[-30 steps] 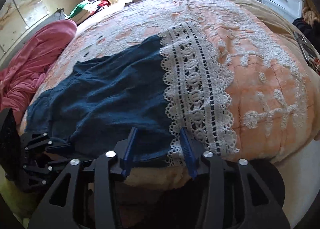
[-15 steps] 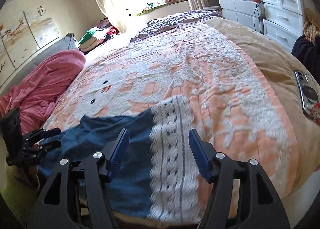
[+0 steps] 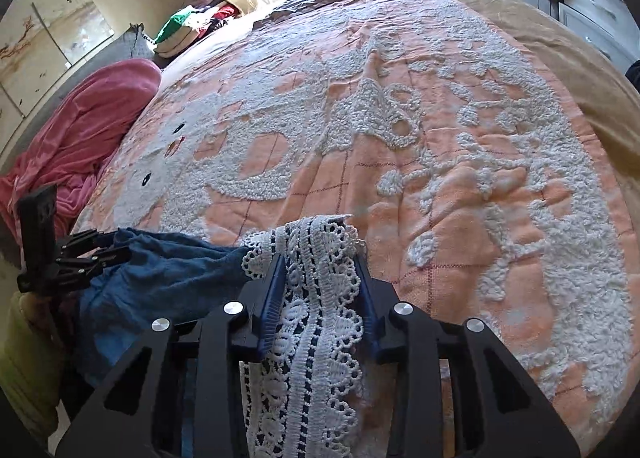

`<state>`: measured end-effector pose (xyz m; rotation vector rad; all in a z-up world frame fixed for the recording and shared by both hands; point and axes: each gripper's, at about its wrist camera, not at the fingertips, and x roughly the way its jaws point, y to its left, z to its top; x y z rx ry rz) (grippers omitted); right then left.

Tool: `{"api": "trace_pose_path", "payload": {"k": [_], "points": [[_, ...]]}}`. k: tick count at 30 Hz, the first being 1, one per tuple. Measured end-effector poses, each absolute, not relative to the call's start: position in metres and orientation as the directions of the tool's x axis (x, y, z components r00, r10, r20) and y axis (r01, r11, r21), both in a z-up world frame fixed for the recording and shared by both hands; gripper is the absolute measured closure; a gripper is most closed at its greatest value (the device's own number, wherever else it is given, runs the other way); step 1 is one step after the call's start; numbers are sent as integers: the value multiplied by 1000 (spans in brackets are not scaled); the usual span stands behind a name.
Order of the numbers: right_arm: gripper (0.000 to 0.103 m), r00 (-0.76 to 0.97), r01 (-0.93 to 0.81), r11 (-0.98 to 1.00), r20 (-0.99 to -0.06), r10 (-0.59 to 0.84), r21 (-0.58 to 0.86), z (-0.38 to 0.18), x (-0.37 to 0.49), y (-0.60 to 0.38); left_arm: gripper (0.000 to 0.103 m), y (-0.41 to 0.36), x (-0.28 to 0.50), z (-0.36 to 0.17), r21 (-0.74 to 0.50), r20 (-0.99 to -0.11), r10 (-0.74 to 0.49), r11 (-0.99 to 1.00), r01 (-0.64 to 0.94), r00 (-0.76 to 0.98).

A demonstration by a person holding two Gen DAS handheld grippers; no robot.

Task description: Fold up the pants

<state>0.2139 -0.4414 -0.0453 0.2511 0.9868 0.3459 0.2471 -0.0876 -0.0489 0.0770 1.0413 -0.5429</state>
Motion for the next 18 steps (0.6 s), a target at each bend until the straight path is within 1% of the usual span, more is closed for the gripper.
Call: {"api": "trace_pose_path", "payload": {"k": [3,5,6,8,10,11,14,18], "points": [[71,505,-176,921,-771,387,347,-51,208,-442,62,-92,248,-48,-233,-827,-426,853,466,366],[71,512,-182,924,-771,380,335,-50,204,-439,72,-94,250,-48,-251,-824,-441,848,468,357],[73,516,-201,928,-772,371,312,-48,201,-435,75,-97,248,-49,-245,-826,-439,845,475,354],[78,521,-220,928,-768,373,302,-45,198,-431,88,-101,245,-49,-239,-826,-440,840,488,352],[82,535,-230,920,-748,393,319,-42,195,-433,96,-100,242,-48,-248,-823,-447,838,485,350],[85,547,-235,918,-738,395,318,-39,192,-432,98,-99,240,-46,-253,-819,-452,838,484,353],[89,593,-271,915,-696,404,300,-26,182,-428,99,-98,234,-38,-240,-803,-451,842,483,389],[90,645,-316,911,-644,411,265,-5,176,-419,100,-94,237,-22,-239,-771,-452,859,453,448]]}}
